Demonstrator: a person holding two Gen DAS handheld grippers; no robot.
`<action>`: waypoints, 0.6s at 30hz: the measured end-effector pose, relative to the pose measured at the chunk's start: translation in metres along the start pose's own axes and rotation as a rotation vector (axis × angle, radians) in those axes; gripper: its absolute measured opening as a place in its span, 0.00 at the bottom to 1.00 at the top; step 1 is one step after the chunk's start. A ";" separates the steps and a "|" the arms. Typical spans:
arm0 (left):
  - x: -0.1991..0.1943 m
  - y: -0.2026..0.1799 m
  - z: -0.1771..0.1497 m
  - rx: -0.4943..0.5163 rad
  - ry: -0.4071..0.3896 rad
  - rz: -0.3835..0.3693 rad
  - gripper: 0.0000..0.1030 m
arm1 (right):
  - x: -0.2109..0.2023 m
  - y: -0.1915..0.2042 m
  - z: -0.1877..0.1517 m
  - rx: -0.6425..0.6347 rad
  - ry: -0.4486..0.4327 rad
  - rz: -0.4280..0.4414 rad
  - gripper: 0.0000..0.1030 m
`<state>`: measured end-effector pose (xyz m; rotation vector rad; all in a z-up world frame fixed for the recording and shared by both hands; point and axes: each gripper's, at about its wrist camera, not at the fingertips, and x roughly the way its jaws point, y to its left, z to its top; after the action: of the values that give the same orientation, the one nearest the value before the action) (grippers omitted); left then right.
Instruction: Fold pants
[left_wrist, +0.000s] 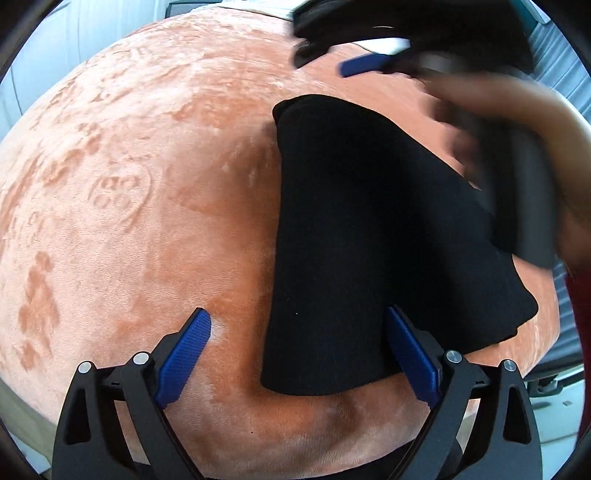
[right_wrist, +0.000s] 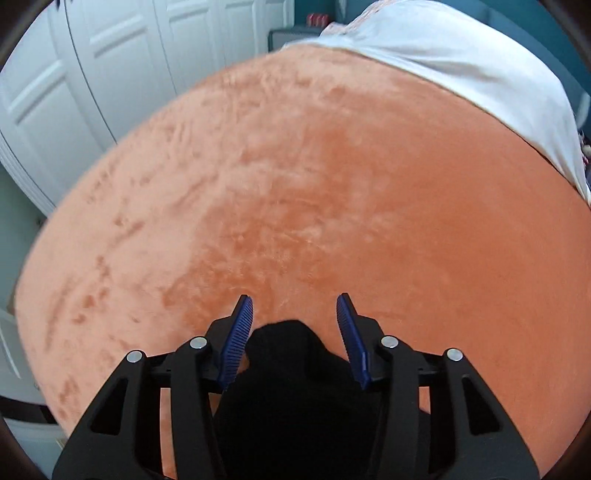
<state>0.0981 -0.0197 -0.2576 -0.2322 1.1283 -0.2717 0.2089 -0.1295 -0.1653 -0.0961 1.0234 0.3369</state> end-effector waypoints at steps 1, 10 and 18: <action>0.000 0.001 0.000 0.000 0.003 -0.007 0.91 | -0.015 -0.008 -0.020 0.036 0.002 0.024 0.44; -0.016 0.017 0.008 -0.001 -0.012 -0.007 0.91 | -0.104 -0.135 -0.185 0.466 0.015 -0.161 0.45; -0.012 0.014 0.008 0.044 0.013 0.063 0.92 | -0.113 -0.124 -0.238 0.410 0.059 -0.137 0.50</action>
<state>0.1017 -0.0020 -0.2492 -0.1558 1.1390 -0.2425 -0.0007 -0.3286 -0.2028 0.1937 1.1198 -0.0042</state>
